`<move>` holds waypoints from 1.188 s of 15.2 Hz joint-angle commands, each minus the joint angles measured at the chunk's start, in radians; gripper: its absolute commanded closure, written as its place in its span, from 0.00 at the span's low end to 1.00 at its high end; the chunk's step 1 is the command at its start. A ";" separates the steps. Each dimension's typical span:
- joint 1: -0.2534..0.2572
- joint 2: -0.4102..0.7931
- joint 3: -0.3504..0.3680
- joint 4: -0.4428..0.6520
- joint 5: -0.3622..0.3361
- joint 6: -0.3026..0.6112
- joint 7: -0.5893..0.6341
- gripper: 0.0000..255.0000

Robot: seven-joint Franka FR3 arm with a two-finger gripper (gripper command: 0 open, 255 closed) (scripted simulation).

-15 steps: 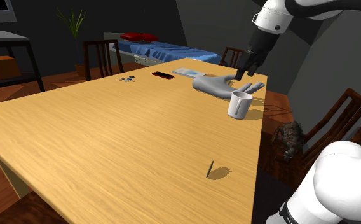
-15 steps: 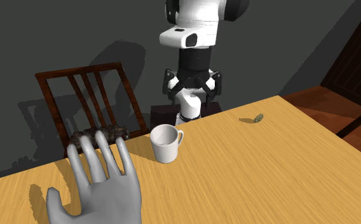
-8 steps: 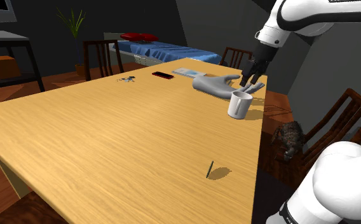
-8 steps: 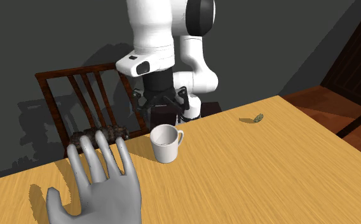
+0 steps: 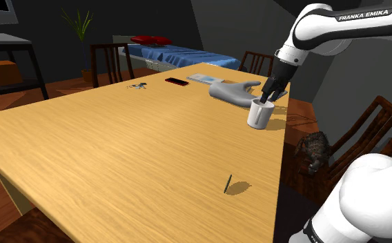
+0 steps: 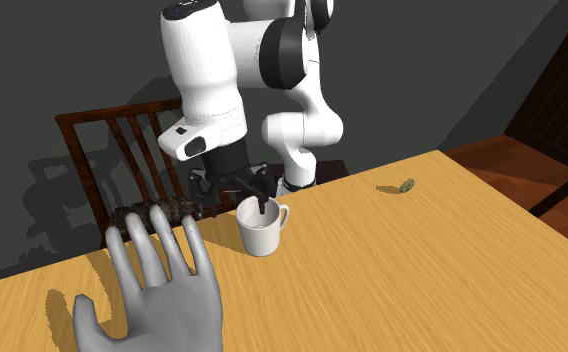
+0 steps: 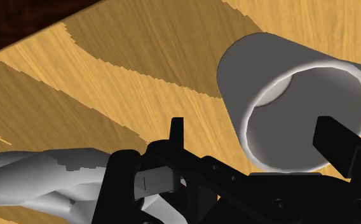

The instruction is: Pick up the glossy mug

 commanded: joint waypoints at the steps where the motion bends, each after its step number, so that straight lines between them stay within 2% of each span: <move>1: -0.002 0.000 -0.005 -0.027 -0.003 0.028 -0.003 0.00; 4: -0.003 0.002 -0.009 -0.047 -0.005 0.049 -0.005 0.00; 5: -0.003 0.000 -0.008 -0.046 -0.004 0.046 -0.004 1.00; 14: -0.003 0.002 -0.009 -0.047 -0.005 0.049 -0.005 1.00; 18: 0.000 -0.001 0.000 0.004 0.000 -0.005 -0.001 1.00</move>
